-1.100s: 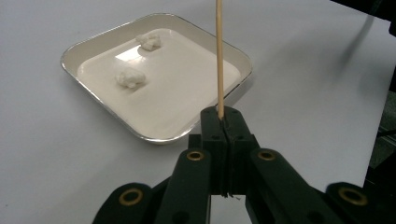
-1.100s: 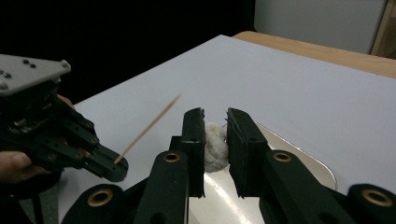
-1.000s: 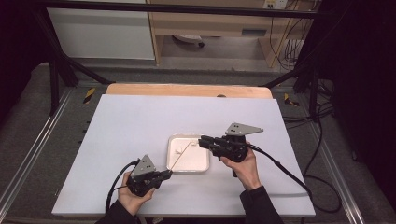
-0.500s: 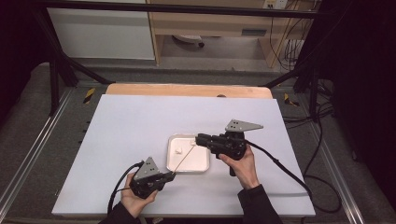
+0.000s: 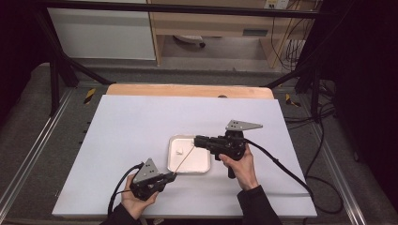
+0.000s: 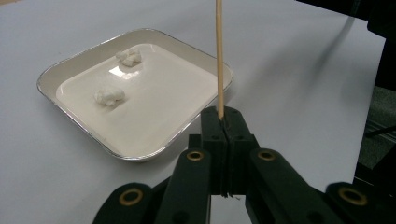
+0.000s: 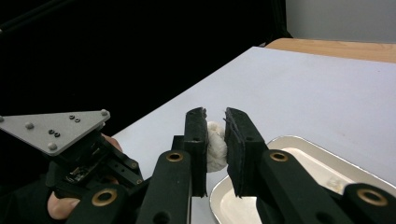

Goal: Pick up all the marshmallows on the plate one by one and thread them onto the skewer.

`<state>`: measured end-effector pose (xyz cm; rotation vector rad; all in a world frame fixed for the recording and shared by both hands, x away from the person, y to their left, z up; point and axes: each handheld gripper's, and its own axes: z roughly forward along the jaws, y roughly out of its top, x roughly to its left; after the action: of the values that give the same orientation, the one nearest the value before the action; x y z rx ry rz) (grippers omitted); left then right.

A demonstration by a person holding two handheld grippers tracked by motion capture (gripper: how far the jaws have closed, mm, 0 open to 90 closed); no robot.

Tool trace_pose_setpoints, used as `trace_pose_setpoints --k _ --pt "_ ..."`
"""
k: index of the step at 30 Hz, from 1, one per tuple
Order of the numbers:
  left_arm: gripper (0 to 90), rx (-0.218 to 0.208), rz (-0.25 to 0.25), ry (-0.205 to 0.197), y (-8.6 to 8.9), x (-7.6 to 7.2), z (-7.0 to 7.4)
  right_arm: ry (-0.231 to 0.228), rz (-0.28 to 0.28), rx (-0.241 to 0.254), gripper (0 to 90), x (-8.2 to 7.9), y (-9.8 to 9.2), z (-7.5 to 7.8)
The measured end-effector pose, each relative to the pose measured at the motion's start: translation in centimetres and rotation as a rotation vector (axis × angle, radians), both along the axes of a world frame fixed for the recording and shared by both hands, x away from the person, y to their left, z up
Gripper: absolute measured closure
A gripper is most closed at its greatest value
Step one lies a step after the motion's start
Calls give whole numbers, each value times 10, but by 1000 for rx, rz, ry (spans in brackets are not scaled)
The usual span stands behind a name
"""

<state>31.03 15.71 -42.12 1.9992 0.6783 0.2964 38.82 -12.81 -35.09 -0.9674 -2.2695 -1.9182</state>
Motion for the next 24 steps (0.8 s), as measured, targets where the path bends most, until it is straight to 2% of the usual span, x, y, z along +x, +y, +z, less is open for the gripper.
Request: trace_pose_setpoints --k 7,18,20,24 --pt "888 -12 18 -41 -1 -4 -3 12 23 36 813 -2 3 -2" --pt "889 -43 36 -43 -2 -6 -7 12 23 88 824 -6 10 -7" --pt "889 -56 44 -37 -1 -5 -6 9 21 89 825 -7 11 -8" --pt "889 -55 45 -43 -2 -7 -6 2 16 81 826 -8 11 -9"
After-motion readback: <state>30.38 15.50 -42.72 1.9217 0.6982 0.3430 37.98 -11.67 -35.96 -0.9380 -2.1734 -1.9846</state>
